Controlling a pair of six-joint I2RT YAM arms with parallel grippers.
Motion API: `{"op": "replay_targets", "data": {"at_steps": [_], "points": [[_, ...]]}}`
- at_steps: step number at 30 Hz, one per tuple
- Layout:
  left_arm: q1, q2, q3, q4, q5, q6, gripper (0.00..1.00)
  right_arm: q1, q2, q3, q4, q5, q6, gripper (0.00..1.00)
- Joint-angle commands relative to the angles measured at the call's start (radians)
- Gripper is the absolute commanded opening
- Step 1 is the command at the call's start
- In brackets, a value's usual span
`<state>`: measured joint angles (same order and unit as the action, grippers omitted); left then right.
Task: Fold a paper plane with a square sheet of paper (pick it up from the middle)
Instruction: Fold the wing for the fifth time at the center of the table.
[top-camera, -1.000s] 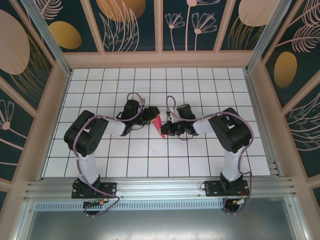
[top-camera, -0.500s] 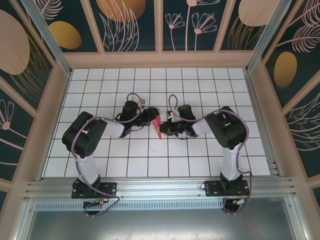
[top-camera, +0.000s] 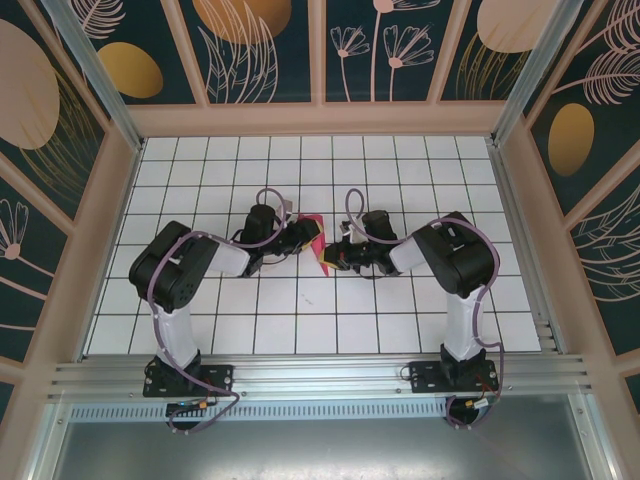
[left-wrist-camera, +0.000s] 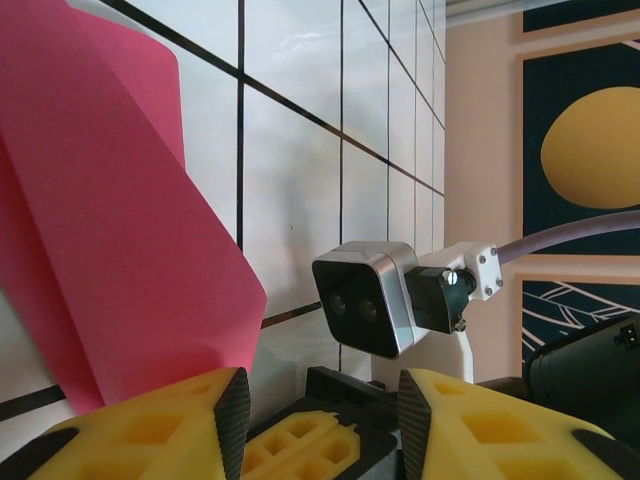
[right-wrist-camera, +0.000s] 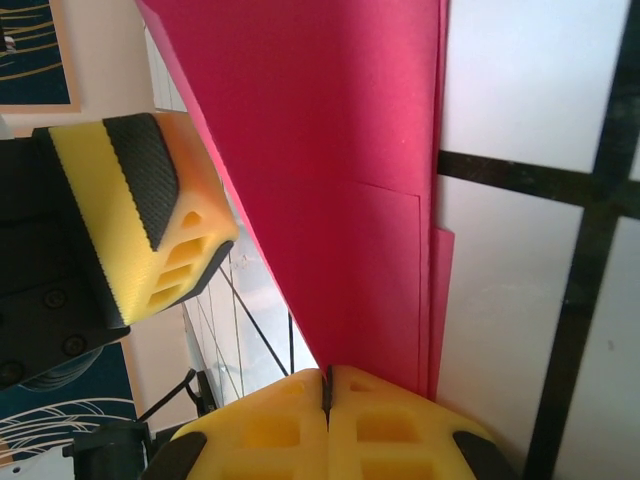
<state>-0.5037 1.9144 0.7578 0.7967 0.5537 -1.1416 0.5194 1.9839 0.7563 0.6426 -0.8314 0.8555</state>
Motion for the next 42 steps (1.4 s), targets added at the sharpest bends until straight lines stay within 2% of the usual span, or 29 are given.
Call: {"op": "replay_targets", "data": {"at_steps": [1, 8, 11, 18, 22, 26, 30, 34, 37, 42], "points": [[0.004, 0.029, 0.032, 0.069, 0.039, -0.007, 0.46, -0.001, 0.002, 0.006, 0.007, 0.007, 0.007, 0.00], [0.004, 0.082, 0.051, 0.063, 0.050, -0.012, 0.46, 0.001, -0.018, 0.005, 0.009, 0.012, 0.008, 0.00], [0.004, 0.096, 0.049, 0.044, 0.034, -0.004, 0.45, 0.004, -0.047, 0.017, -0.030, 0.028, -0.016, 0.03], [0.004, 0.108, 0.056, 0.045, 0.020, 0.000, 0.44, 0.022, -0.109, 0.062, -0.205, 0.111, -0.112, 0.17], [0.004, 0.110, 0.057, 0.041, 0.020, 0.005, 0.44, 0.054, -0.139, 0.075, -0.310, 0.217, -0.151, 0.23], [0.004, 0.115, 0.061, 0.042, 0.024, 0.006, 0.44, 0.064, -0.160, 0.098, -0.400, 0.310, -0.188, 0.28], [0.004, 0.118, 0.065, 0.041, 0.028, 0.005, 0.44, 0.081, -0.161, 0.124, -0.438, 0.332, -0.214, 0.32], [0.004, 0.120, 0.065, 0.044, 0.031, 0.005, 0.44, 0.093, -0.152, 0.145, -0.477, 0.367, -0.228, 0.28], [0.004, 0.117, 0.065, 0.045, 0.032, 0.003, 0.44, 0.091, -0.145, 0.141, -0.485, 0.386, -0.219, 0.19], [0.004, 0.113, 0.071, 0.045, 0.035, 0.003, 0.44, 0.075, -0.143, 0.089, -0.390, 0.321, -0.166, 0.06]]}}
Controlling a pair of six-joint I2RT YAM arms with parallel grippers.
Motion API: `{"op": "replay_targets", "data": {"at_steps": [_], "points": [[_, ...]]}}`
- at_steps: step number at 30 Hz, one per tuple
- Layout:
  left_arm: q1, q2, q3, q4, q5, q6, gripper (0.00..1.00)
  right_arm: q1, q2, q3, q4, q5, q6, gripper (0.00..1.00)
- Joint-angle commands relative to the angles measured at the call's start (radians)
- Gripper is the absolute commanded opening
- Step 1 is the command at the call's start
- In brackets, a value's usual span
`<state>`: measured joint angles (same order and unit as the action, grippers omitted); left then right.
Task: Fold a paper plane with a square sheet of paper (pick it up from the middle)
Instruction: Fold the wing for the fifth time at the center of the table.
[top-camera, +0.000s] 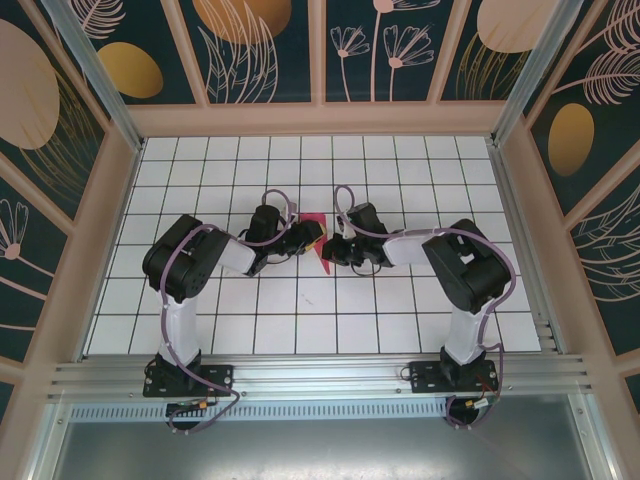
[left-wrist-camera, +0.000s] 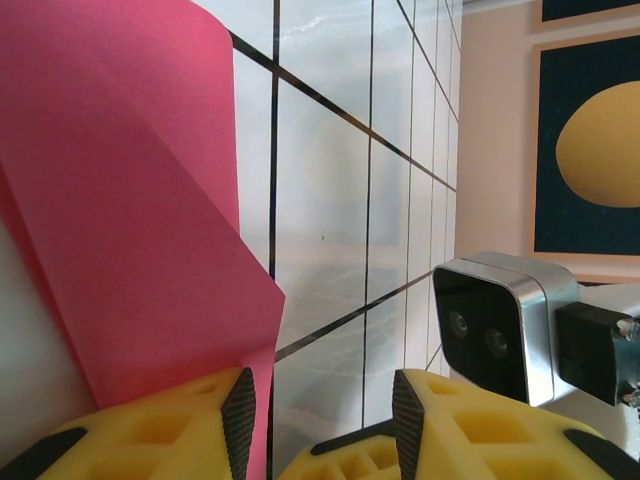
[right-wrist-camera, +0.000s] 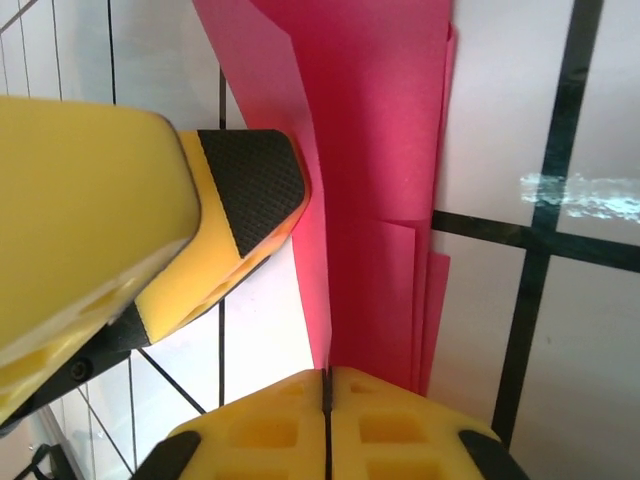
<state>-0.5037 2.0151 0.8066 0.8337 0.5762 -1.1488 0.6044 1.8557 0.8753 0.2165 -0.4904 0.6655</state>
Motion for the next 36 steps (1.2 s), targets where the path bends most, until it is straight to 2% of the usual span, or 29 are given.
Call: {"op": "replay_targets", "data": {"at_steps": [1, 3, 13, 23, 30, 36], "points": [[0.004, 0.008, 0.023, 0.008, 0.011, 0.010, 0.44, -0.017, -0.015, -0.045, 0.064, -0.035, 0.040, 0.03], [0.004, 0.000, 0.023, 0.011, 0.015, 0.012, 0.44, -0.031, -0.018, -0.079, 0.124, -0.063, 0.079, 0.00], [0.004, -0.044, 0.024, 0.037, 0.043, 0.014, 0.47, -0.094, 0.007, -0.198, 0.385, -0.189, 0.237, 0.00], [0.002, -0.040, 0.020, 0.110, 0.075, -0.029, 0.47, -0.094, -0.004, -0.182, 0.432, -0.255, 0.280, 0.00], [-0.001, 0.000, 0.028, 0.110, 0.072, -0.028, 0.47, -0.097, 0.052, -0.179, 0.491, -0.289, 0.340, 0.00], [-0.003, 0.031, 0.054, 0.040, 0.057, 0.014, 0.47, -0.097, 0.076, -0.182, 0.512, -0.291, 0.357, 0.00]]}}
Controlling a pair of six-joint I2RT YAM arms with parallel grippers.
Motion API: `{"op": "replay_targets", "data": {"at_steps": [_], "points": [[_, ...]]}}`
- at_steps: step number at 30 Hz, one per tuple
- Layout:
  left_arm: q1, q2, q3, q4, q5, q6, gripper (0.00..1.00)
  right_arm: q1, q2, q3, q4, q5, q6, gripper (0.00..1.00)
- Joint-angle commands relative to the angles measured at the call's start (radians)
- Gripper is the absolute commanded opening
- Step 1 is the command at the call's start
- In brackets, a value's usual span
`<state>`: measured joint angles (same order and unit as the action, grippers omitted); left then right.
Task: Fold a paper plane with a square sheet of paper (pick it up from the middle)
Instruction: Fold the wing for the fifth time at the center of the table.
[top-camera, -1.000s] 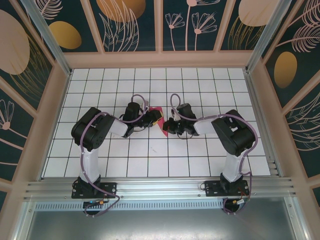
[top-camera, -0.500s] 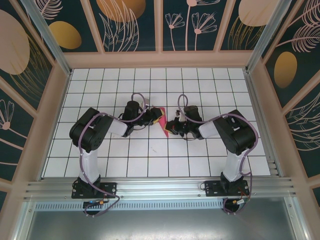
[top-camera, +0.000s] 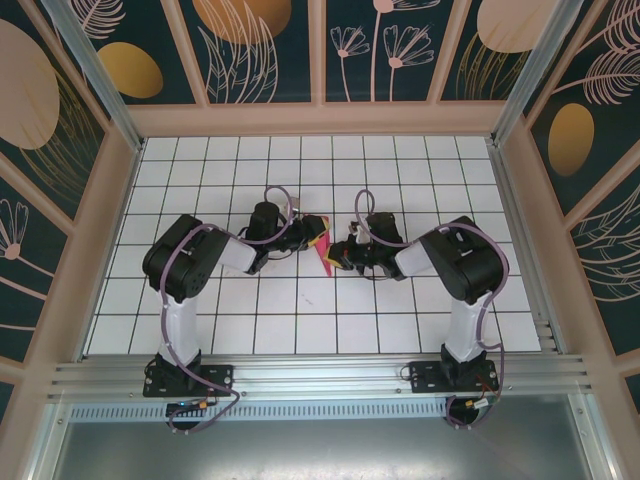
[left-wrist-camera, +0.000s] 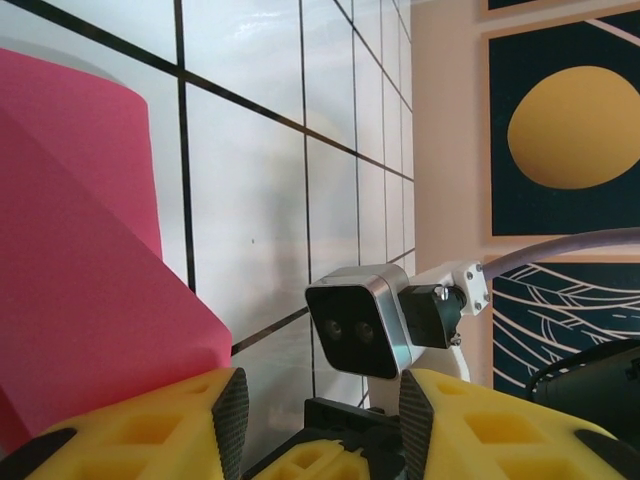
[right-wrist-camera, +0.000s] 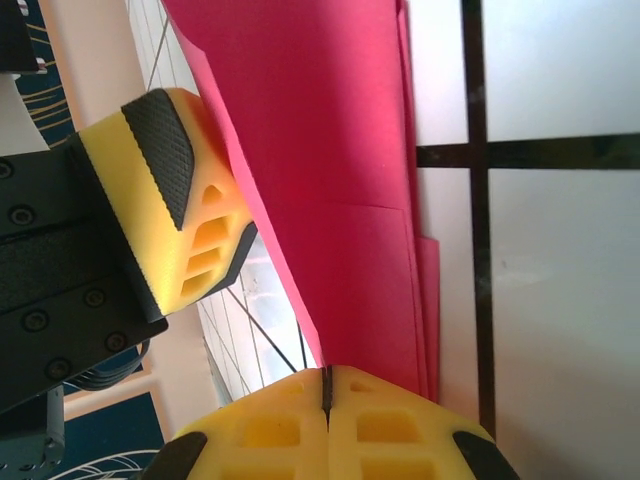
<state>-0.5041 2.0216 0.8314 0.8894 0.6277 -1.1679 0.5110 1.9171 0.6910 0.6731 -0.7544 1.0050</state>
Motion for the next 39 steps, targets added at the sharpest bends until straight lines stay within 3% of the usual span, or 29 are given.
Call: {"op": "replay_targets", "data": {"at_steps": [1, 8, 13, 18, 22, 31, 39], "points": [[-0.004, 0.031, 0.031, -0.022, 0.001, 0.037, 0.47, -0.002, 0.014, 0.001, 0.050, -0.022, 0.016, 0.00], [-0.007, 0.052, 0.038, -0.055, -0.020, 0.063, 0.46, -0.001, -0.002, -0.009, 0.033, -0.007, 0.000, 0.00], [-0.007, 0.054, 0.039, -0.067, -0.025, 0.073, 0.45, 0.020, -0.083, 0.017, -0.119, 0.048, -0.109, 0.13], [-0.007, 0.054, 0.044, -0.072, -0.020, 0.077, 0.45, 0.029, -0.162, 0.025, -0.294, 0.180, -0.212, 0.24], [-0.007, 0.055, 0.049, -0.078, -0.016, 0.080, 0.45, 0.031, -0.188, 0.034, -0.346, 0.220, -0.244, 0.26], [-0.007, 0.054, 0.051, -0.077, -0.011, 0.079, 0.45, 0.076, -0.155, 0.155, -0.497, 0.278, -0.342, 0.43], [-0.007, 0.049, 0.052, -0.073, -0.009, 0.074, 0.45, 0.091, -0.119, 0.197, -0.561, 0.341, -0.368, 0.45]]}}
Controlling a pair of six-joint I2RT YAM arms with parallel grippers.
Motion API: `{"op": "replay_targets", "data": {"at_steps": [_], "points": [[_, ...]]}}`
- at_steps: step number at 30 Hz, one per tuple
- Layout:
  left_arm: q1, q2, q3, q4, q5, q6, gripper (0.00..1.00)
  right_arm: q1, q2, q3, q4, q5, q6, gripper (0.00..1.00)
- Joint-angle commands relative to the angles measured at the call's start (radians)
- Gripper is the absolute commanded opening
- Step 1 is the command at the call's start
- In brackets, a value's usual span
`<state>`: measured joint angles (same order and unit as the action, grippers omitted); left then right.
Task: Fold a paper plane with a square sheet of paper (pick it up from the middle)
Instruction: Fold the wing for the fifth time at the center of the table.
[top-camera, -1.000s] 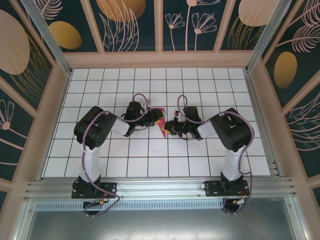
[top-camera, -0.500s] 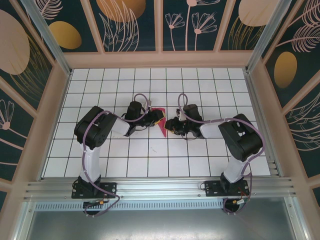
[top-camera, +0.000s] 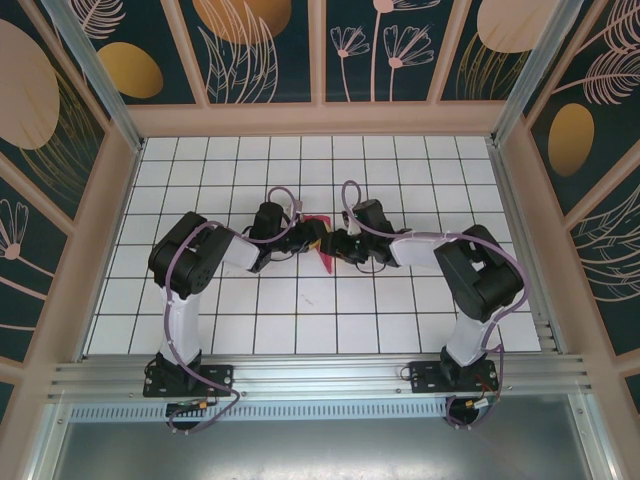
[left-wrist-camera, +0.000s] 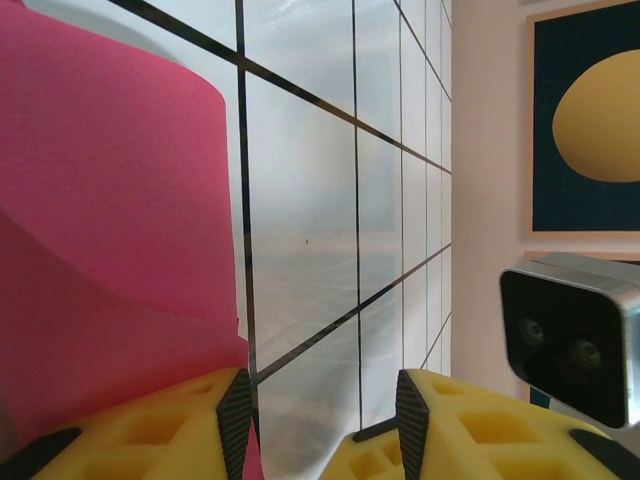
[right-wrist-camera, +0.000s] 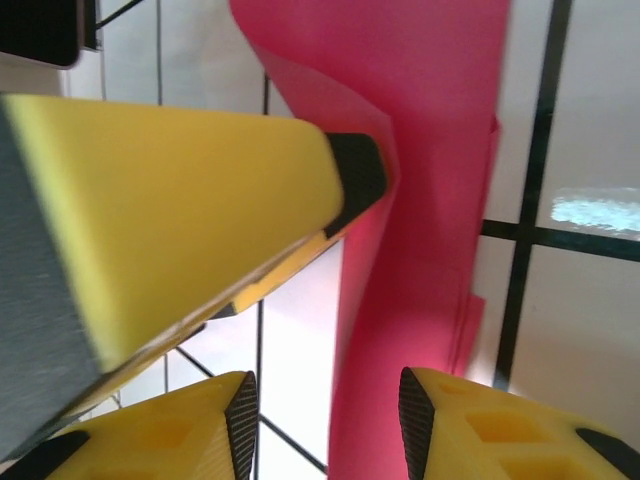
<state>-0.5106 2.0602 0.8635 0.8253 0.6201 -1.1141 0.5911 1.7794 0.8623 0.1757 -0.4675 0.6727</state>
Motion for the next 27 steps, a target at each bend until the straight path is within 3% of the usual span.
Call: {"op": "replay_targets", "data": {"at_steps": [1, 9, 22, 27], "points": [[0.000, 0.011, 0.023, -0.009, -0.001, 0.020, 0.45, 0.013, 0.021, 0.028, -0.068, 0.068, -0.040, 0.45], [-0.001, 0.012, 0.022, -0.006, 0.006, 0.017, 0.45, 0.019, 0.070, 0.058, -0.086, 0.074, -0.047, 0.45], [-0.002, 0.009, 0.028, -0.003, 0.015, 0.017, 0.45, 0.009, 0.099, 0.008, -0.033, 0.041, 0.003, 0.22], [-0.002, 0.011, 0.032, -0.003, 0.019, 0.017, 0.45, 0.006, 0.107, 0.001, -0.063, 0.084, 0.000, 0.14]]}}
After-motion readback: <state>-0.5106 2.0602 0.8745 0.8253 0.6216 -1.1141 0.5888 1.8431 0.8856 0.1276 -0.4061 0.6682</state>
